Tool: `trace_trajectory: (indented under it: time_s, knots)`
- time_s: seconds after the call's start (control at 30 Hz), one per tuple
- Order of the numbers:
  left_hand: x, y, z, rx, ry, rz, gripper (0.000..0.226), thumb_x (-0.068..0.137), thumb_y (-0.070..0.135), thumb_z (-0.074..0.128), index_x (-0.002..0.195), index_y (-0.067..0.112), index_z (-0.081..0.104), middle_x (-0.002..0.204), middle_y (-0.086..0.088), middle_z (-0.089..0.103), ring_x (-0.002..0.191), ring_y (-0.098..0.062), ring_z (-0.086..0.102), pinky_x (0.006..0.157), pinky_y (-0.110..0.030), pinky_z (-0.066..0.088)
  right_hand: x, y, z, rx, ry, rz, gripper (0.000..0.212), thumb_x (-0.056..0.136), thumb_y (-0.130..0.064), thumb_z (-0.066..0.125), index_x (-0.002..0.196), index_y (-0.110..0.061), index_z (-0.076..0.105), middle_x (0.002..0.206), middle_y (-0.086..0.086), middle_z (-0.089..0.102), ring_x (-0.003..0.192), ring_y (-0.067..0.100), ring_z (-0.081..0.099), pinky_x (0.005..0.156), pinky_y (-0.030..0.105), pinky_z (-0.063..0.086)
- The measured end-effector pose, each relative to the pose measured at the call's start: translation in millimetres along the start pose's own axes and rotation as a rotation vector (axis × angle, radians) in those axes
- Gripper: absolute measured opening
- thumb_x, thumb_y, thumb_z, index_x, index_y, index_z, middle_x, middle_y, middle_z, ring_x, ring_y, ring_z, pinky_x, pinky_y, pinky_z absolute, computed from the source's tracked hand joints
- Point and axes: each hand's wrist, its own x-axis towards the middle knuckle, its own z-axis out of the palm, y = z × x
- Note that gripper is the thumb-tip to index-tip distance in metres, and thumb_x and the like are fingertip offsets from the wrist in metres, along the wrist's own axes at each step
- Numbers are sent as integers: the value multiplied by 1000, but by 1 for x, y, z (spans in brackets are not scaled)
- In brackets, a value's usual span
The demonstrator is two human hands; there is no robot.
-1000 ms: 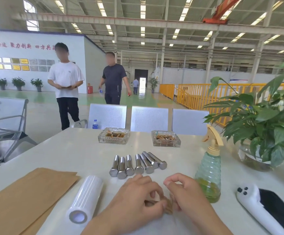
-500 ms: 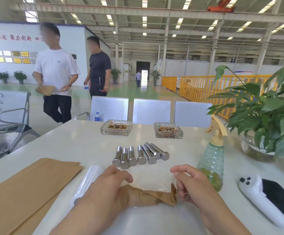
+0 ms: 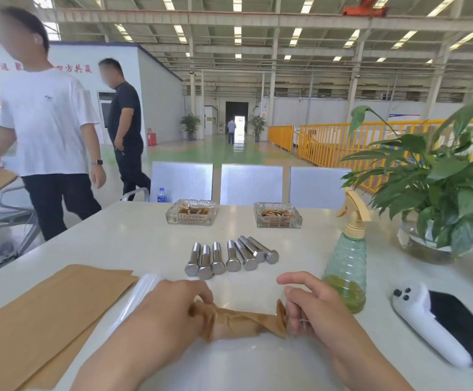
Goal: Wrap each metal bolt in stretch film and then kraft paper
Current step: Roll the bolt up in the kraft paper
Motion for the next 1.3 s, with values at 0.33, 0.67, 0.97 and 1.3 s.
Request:
trace_trajectory:
  time_s: [0.33,0.67,0.97,1.3]
  knots:
    - [29,23,41,-262,184,-84,11,77,21,71,81,30,66,58,13,62,50,6,55,44,-11,35,2,0,3,-17,-26,-24,28,98,-7,54,96,-27,74,62,4,53,55,18,53,61,31,44]
    - [21,1,33,-235,121,119,16,92,26,66,81,34,76,76,15,68,64,4,58,58,-11,40,6,-1,-9,103,32,31,17,99,-4,55,107,-11,69,58,0,43,49,14,44,49,21,41]
    - [24,-3,30,52,19,273,21,79,37,79,97,40,68,89,22,58,79,7,56,66,-9,38,-1,-10,-32,-353,161,-28,22,98,-2,52,95,-18,67,54,0,49,47,14,44,54,27,42]
    - [25,6,21,366,3,347,17,89,36,59,105,36,55,90,13,59,89,-16,59,76,-33,51,-11,-23,-35,-1068,288,-63,22,92,-19,51,81,-28,68,78,-5,70,83,22,66,79,36,56]
